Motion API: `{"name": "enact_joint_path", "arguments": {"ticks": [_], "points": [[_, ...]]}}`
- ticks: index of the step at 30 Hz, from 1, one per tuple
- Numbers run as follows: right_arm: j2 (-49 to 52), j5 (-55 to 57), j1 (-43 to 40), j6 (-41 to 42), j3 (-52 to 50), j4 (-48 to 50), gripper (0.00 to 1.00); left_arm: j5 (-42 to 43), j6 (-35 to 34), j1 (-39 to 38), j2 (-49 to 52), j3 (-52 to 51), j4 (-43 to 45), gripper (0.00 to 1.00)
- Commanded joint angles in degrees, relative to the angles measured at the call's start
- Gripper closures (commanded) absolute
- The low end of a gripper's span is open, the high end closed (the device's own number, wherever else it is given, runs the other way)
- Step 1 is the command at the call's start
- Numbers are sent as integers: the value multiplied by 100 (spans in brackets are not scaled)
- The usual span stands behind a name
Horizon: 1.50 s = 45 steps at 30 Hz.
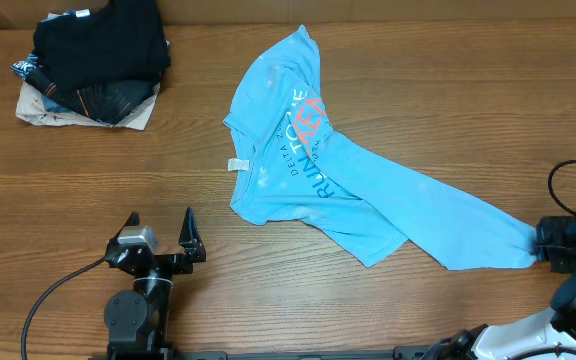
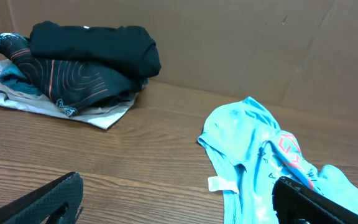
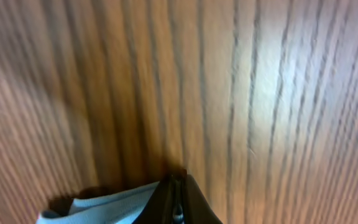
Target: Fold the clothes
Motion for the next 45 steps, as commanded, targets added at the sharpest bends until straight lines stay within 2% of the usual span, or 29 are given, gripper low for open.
{"name": "enact_joint_path", "arguments": {"ticks": [1,10,16,24,33,40,42,45], "points": [[11,-376,-26,-9,363,-330,96,-70,151,4,-61,-24,7,0],[-466,-1659,-9,-903,2041,-1099,96,-70,149,4,-61,-24,7,0],[-494,-1609,-11,-986,2883,-962,96,-70,151,4,-61,-24,7,0],[-492,-1611,-57,-968,2903,-262,96,-70,151,4,-61,-24,7,0],[-474,-1587,-46,-966,2889,11,96,-70,151,4,-61,-24,7,0],[-470,-175,-46,-918,2889,20,96,-101,151,4,-61,-24,11,0],[-470,400,-109,-372,2889,-232,96,-96,151,4,-61,-24,11,0],[-470,361,-160,-293,2885,-319,96,-94,149,4,-61,-24,11,0]]}}
